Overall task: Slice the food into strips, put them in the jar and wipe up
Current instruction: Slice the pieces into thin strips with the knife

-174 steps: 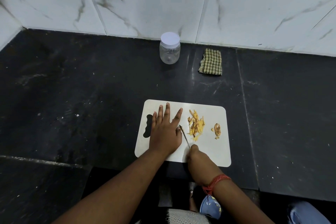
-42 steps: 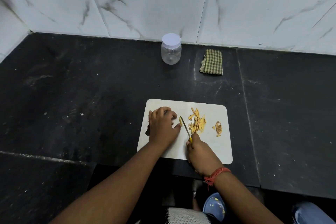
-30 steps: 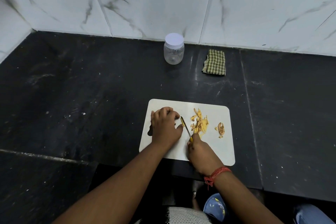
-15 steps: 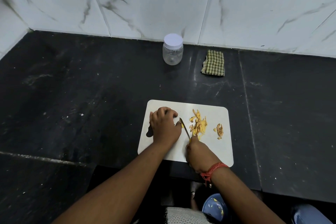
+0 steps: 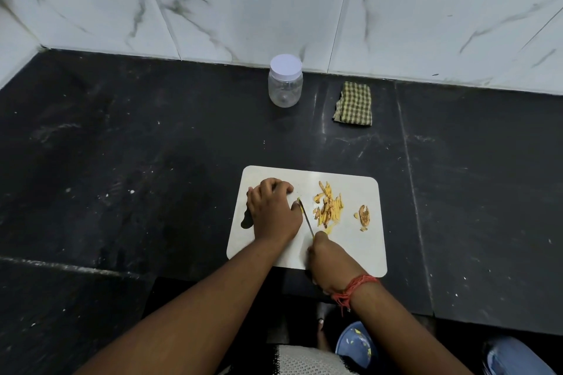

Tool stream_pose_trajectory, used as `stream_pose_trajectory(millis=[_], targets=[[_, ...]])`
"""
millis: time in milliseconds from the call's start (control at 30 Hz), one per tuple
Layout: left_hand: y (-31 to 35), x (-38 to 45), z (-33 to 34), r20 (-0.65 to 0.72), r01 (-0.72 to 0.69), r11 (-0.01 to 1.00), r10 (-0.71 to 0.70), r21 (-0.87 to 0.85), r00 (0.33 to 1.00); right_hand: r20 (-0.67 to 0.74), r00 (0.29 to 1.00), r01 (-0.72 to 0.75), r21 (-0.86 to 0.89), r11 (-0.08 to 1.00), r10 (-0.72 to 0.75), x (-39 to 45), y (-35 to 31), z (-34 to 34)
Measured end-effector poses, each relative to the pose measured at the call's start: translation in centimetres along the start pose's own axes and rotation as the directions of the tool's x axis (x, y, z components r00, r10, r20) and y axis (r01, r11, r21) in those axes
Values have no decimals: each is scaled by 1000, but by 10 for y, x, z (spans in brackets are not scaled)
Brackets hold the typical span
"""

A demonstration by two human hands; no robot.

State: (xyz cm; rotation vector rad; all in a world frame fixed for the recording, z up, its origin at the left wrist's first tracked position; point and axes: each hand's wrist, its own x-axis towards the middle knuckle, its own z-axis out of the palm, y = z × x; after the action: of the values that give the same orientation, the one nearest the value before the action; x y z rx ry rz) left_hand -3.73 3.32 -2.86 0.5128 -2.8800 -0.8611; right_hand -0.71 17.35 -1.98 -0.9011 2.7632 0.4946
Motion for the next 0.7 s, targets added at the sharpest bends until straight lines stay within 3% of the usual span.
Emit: stream_pose_trajectory(millis=[67, 100, 133, 233, 333, 367, 400, 433, 467, 533, 600, 700], targets=[[0, 0, 0, -1, 1, 1000, -1, 0, 1000, 342, 925, 195, -51, 979, -166, -12, -2, -6], [0, 0, 0, -1, 1, 1000, -1, -5, 1000, 350, 888, 336, -50, 941, -298, -10, -7, -11], [0, 0, 0, 1, 1, 1000, -1, -8, 1000, 381, 858, 370, 7, 929, -344, -15, -5, -21], [0, -1, 0, 3, 3, 1000, -3, -4, 1000, 419, 873, 254, 43, 966, -248, -26, 1, -43], [0, -1, 0, 2, 4, 1000, -4, -6, 1000, 473, 880, -84, 224, 971, -34, -30, -7, -19], [0, -1, 0, 4, 4, 1000, -4, -5, 1000, 316, 949, -146, 414, 898, 9, -32, -3, -24], [0, -1, 0, 4, 3, 1000, -3, -2, 1000, 296, 955, -175, 611, 772, -17, -34, 4, -32], [0, -1, 0, 3, 3, 1000, -3, -1, 1000, 295, 951, -255, 595, 762, 88, -36, -1, -37], [0, -1, 0, 1, 2, 1000, -2, 0, 1000, 210, 960, -275, 562, 781, 187, -39, -6, -24], [0, -1, 0, 0, 0, 1000, 0, 0, 1000, 311, 948, -271, 673, 688, 70, -46, -8, -27], [-1, -1, 0, 6, -5, 1000, 5, 1, 1000, 314, 945, -295, 710, 640, 88, -47, -7, -27], [-2, -2, -1, 18, -17, 1000, 17, -4, 1000, 424, 903, -412, 812, 414, 68, -51, -3, -31]])
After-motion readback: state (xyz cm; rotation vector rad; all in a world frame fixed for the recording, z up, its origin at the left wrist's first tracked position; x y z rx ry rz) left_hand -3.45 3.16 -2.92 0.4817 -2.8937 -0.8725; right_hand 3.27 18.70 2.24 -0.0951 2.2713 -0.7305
